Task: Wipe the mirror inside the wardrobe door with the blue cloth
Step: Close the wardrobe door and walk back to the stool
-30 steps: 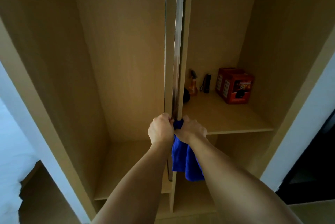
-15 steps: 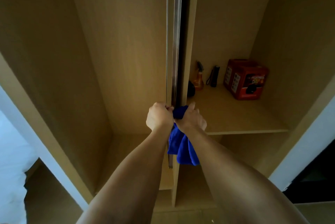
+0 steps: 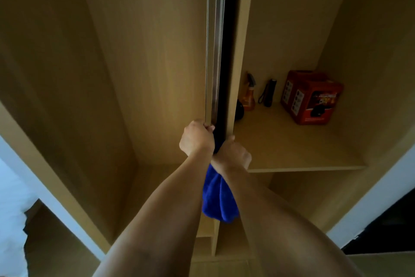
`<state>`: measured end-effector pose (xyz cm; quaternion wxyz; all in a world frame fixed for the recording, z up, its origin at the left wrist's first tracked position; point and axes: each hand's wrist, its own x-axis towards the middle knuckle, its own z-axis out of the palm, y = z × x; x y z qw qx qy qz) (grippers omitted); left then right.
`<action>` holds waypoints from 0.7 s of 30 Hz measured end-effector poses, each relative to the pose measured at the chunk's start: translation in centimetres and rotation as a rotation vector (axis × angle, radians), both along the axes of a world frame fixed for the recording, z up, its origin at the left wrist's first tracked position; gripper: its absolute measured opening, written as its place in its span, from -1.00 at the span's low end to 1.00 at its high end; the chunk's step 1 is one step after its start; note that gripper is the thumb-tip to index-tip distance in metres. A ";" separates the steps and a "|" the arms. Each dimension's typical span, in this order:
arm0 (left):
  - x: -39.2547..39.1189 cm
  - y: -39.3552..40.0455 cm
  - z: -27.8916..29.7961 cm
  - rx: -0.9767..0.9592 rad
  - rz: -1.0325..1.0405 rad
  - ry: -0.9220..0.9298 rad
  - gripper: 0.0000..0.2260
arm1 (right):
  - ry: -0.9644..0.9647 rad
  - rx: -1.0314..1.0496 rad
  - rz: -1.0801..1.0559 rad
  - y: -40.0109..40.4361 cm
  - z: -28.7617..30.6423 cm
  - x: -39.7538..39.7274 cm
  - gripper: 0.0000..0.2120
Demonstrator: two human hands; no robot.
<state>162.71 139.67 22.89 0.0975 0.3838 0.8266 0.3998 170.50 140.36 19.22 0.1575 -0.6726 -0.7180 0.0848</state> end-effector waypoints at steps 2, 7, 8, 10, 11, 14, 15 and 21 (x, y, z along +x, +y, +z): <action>-0.2 0.4 0.1 -0.008 0.008 0.005 -0.88 | -0.157 0.060 0.172 -0.6 -0.9 -0.6 -0.53; -0.5 1.1 0.0 -0.023 0.013 0.045 -0.88 | -0.266 0.122 0.370 0.7 -0.6 -1.1 -0.62; -0.6 1.3 -0.1 -0.021 0.016 0.052 -0.87 | -0.280 0.117 0.384 1.1 -0.5 -1.1 -0.61; -0.7 1.6 -0.3 -0.017 0.010 0.079 -0.86 | -0.309 0.125 0.405 1.4 -0.6 -1.2 -0.60; -0.7 1.7 -0.4 -0.021 0.004 0.099 -0.85 | -0.310 0.133 0.410 1.4 -0.7 -1.3 -0.60; -1.0 1.6 -0.7 -0.020 -0.008 0.141 -0.83 | -0.267 0.147 0.399 1.4 -1.1 -1.6 -0.59; -1.0 1.6 -0.7 -0.020 -0.012 0.137 -0.84 | -0.254 0.148 0.394 1.4 -1.1 -1.6 -0.57; -1.1 1.0 -1.1 -0.019 -0.041 0.032 -0.81 | -0.196 0.128 0.374 1.2 -1.1 -1.2 -0.51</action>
